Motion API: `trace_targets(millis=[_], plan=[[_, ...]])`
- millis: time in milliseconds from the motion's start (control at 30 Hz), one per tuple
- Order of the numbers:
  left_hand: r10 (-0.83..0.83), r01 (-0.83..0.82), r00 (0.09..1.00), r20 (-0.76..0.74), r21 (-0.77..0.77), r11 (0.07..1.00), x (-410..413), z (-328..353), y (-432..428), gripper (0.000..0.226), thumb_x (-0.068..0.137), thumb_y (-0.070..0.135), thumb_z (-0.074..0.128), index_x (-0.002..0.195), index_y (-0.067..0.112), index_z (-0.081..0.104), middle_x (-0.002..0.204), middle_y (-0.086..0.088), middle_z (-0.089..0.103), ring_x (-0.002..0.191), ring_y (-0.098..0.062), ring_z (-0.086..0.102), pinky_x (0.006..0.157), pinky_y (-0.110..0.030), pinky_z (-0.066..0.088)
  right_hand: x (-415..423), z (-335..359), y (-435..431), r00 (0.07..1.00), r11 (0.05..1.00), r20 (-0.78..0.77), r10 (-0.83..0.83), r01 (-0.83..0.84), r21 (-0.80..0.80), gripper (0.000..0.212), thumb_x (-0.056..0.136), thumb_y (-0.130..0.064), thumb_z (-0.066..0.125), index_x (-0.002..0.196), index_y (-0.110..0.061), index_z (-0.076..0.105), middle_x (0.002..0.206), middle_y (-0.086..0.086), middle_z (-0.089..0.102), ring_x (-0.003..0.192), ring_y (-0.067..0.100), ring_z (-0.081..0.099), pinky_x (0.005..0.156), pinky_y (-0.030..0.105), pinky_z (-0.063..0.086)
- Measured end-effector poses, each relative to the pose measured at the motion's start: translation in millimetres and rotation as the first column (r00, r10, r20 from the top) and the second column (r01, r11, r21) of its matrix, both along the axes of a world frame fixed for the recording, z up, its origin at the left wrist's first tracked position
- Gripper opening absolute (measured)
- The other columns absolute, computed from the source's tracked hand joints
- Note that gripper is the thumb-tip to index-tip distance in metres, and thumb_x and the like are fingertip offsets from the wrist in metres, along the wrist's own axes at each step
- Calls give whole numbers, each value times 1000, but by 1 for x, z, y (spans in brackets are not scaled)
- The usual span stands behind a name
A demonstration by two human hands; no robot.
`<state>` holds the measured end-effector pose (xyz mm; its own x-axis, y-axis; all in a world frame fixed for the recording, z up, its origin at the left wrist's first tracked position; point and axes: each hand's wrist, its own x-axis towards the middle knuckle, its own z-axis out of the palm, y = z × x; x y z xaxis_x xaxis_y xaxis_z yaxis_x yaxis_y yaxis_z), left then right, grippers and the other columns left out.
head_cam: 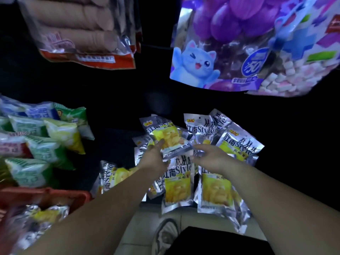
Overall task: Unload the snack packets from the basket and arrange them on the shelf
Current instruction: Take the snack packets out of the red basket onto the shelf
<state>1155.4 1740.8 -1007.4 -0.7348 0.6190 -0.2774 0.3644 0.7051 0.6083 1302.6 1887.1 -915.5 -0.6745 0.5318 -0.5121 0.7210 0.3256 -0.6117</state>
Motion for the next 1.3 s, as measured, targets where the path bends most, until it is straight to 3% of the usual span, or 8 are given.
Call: trace_targets(millis=[167,400,533,767,967,1100,1233,1300], plan=[[96,-88,992,-87,94,992,11,-8,-43,86,83,40,79,156,34,33,154,-3,36,140,-28,39,99,-39,49,-19,1,-35,981,983,75,181,-182,15,58,97,-49,62,151,-38,44,163,0,33,142,27,44,113,45,41],[177,-255,947,268,290,922,32,-11,-128,57,83,29,82,134,35,56,113,5,58,61,3,64,57,-14,49,-36,5,-106,947,947,40,320,-320,-7,56,100,-42,60,153,-32,43,149,6,51,114,18,61,95,34,46],[238,-343,910,339,293,892,33,-10,-170,52,80,29,84,124,43,58,103,7,63,74,-10,67,77,-36,60,-42,2,-142,931,930,45,363,-365,38,53,97,-42,64,148,-33,50,138,2,60,114,18,62,94,29,46],[419,-521,847,326,359,774,24,-19,-258,36,86,14,78,120,19,70,92,1,76,82,-10,72,75,-22,55,-73,-39,-235,933,936,-92,348,-340,96,32,94,-33,64,126,-31,68,88,-12,64,84,11,64,72,19,46],[708,-812,572,414,164,560,8,-54,-336,34,77,22,73,110,27,70,82,5,71,74,-23,73,78,-46,63,-125,-65,-298,837,840,-80,541,-533,104,30,93,-31,66,123,-30,70,89,-12,66,83,8,63,70,16,41],[788,-855,483,382,9,519,2,-74,-370,36,86,19,70,122,23,67,96,5,67,66,-7,63,60,-11,51,-155,-90,-335,742,730,5,670,-660,177,31,93,-40,63,124,-38,68,108,-12,72,108,14,67,87,27,51],[843,-848,461,278,-144,511,-20,-97,-396,54,86,20,72,138,18,59,117,-2,69,84,-18,67,73,-23,51,-187,-109,-368,514,391,244,822,-822,414,35,94,-52,52,122,-36,64,116,-6,70,112,23,65,84,36,53],[858,-849,422,294,-204,487,-30,-113,-408,71,82,17,76,147,17,49,139,-9,60,96,-25,71,79,-31,58,-205,-125,-384,487,407,235,841,-856,317,38,93,-53,54,124,-35,64,121,-6,68,114,23,63,85,37,54]])
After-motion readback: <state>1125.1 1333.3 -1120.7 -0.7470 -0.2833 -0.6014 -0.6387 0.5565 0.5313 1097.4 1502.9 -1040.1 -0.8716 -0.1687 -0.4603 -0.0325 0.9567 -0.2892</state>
